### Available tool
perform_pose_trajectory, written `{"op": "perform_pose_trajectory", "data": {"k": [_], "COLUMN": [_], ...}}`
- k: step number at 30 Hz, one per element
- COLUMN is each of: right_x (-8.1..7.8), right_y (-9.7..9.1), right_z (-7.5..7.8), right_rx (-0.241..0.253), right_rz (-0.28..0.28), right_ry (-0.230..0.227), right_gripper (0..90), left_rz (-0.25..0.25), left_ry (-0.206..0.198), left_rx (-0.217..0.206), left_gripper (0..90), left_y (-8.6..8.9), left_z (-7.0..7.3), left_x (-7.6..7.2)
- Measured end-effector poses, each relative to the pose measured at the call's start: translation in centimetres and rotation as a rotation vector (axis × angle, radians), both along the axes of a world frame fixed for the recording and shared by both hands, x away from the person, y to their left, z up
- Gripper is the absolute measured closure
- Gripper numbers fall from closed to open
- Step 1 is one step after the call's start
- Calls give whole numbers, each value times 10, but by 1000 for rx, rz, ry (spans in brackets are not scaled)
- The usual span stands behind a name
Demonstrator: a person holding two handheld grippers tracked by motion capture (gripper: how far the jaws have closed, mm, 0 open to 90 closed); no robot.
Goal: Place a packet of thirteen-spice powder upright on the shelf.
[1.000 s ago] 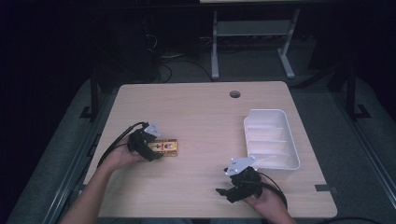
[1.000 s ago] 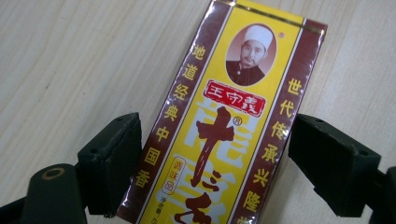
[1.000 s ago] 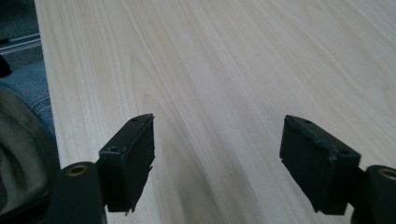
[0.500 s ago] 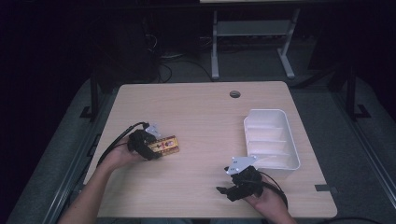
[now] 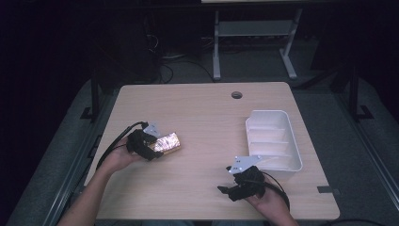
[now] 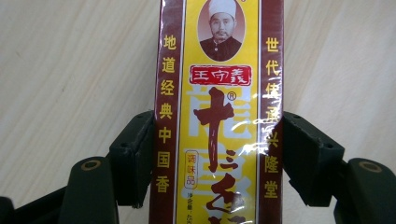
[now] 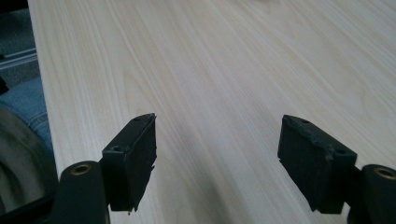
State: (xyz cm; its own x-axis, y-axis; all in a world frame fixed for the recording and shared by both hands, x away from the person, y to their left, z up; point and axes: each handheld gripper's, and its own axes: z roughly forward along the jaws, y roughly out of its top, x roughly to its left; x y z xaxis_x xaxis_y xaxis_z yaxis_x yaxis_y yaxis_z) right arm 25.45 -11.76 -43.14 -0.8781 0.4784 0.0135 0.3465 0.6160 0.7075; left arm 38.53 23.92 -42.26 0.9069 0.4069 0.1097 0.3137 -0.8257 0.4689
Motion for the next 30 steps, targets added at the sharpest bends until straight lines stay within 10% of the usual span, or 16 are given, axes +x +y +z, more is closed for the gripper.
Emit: {"op": "perform_pose_trajectory", "data": {"k": [30], "right_x": [8], "right_y": [5], "right_z": [25], "right_rx": [140], "right_rz": [-36], "right_ry": [22], "right_gripper": [165], "left_rz": [-104], "left_ry": [-161], "left_rx": [-204], "left_gripper": [323], "left_y": [-61], "left_z": [27], "left_x": [-83]}}
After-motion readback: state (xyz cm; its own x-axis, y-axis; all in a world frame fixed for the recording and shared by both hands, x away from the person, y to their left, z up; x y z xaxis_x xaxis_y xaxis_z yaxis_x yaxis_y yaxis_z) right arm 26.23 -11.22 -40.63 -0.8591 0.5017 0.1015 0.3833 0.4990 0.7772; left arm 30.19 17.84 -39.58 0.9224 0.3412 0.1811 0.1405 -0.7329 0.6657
